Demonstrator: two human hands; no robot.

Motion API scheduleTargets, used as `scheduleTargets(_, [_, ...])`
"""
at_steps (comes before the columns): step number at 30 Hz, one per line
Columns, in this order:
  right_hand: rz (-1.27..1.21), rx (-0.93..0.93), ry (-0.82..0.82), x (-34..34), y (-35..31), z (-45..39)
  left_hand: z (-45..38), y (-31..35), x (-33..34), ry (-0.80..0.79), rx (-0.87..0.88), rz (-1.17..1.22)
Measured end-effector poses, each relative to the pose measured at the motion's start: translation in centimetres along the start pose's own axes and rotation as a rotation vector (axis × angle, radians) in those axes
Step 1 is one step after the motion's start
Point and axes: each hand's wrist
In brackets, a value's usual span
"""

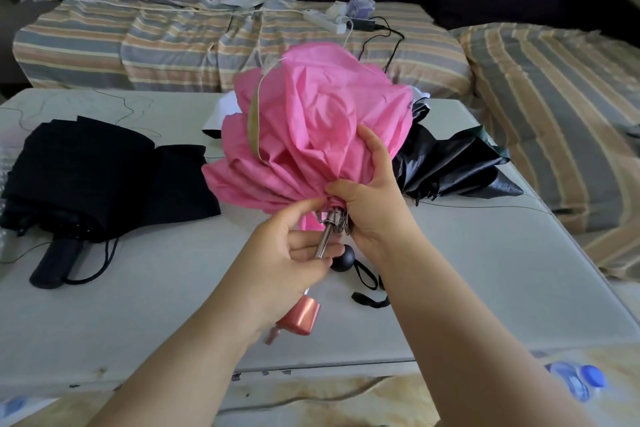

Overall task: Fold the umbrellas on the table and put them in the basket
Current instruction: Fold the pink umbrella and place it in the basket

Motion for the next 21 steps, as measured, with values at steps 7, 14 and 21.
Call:
scheduleTargets(7, [-0.103,-0.116,0.158,-1.8,-1.4,-1.2,0.9,0.1,0.6,-0.107,-0.244,-0.123])
scheduleTargets(14, [-0.117,-0.149,0.144,-2.0,-1.6,-1.6,0.4,0.2,1.3,-0.053,-0.110,-0.312])
scheduleTargets(21, [-0.032,-0.154,0.047,-1.1,0.3,-0.8,-0.7,-0.4,1.3,-0.060,0.054,-0.238])
Point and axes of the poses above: each hand's wrist, its own z-axis away from the middle knuckle, its own x-axis out of the palm, y = z × x, and after that the axes turned 7 degrees about -z, right-handed
